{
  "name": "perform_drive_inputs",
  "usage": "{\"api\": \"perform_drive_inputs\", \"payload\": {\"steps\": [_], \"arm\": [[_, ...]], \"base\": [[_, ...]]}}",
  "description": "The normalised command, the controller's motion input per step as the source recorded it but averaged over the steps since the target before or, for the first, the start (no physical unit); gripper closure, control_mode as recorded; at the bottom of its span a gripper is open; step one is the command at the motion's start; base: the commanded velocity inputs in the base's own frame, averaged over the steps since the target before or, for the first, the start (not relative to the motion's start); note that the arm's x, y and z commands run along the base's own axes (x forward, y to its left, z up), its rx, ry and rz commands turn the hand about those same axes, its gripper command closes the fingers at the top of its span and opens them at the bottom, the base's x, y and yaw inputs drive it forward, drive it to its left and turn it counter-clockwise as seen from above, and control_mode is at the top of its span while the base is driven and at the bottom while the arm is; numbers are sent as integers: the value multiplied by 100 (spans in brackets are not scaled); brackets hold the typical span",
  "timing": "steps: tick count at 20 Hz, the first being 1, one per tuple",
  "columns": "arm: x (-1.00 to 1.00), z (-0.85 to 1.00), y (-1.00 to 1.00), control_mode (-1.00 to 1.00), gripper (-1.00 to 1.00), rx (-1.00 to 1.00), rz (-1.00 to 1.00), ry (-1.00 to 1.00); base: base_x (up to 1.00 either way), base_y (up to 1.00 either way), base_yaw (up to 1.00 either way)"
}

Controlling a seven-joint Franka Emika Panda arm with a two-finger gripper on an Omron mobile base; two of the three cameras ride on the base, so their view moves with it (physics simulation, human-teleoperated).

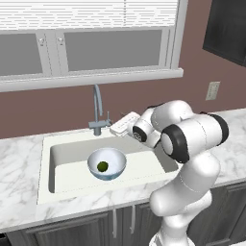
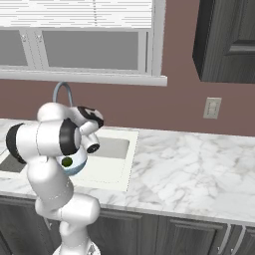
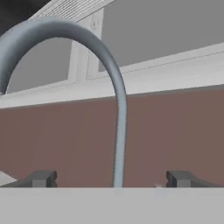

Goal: Pick the lime from the cabinet and place it in the bowl. Then pick the bowl and place it in the sink. Then turn on the sink facuet.

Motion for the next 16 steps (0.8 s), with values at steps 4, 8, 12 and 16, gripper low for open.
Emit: {"api": "perform_drive_inputs", "payload": {"steps": [4, 8, 12, 16], "arm": [[51, -4, 0, -100, -100, 4, 0, 0], [51, -15, 0, -100, -100, 0, 0, 0], [51, -16, 0, -100, -100, 0, 0, 0], [39, -12, 5, -100, -100, 0, -1, 0]], "base": [[0, 0, 0], [0, 0, 0], [0, 0, 0], [0, 0, 0]]}}
